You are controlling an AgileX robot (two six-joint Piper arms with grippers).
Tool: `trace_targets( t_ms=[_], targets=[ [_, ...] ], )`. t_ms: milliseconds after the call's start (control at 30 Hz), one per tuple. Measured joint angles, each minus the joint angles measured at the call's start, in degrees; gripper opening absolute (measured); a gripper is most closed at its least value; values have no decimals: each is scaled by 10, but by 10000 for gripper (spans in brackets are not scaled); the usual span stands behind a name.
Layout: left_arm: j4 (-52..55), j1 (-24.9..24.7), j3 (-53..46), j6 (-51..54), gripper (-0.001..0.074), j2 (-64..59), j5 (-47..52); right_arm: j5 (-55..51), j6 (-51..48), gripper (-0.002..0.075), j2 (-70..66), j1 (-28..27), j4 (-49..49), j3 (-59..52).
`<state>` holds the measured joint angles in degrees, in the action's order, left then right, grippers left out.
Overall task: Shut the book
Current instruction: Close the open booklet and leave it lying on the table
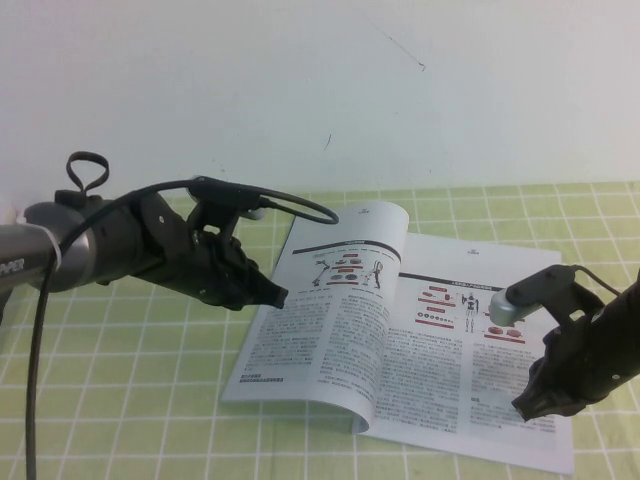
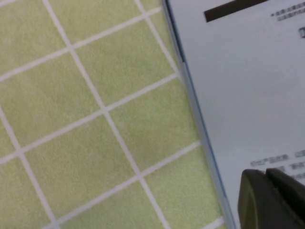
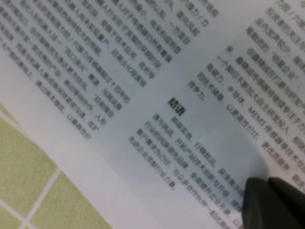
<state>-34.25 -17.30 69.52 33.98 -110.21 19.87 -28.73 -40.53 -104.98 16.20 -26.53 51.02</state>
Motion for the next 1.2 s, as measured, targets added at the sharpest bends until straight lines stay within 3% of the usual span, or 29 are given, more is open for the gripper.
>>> trace_targets(
  t_ms=[267,533,700,1033,1200],
  targets=[
    [15,0,1,-21,-4,-38,-35,-3,0,-2,0,-1,0,0],
    [-17,2,9,-51,-4,-51,5,-3,0,-2,0,-1,0,0],
    [-124,2,10,-21,-4,-54,94,0,0,-2,0,-1,0,0],
    [-433,0,10,214,-4,-60,280,7,1,-2,0,-1,-2,0],
    [-527,0,10,276,-4,-60,334,9,2,-2,0,-1,-4,0]
  ],
)
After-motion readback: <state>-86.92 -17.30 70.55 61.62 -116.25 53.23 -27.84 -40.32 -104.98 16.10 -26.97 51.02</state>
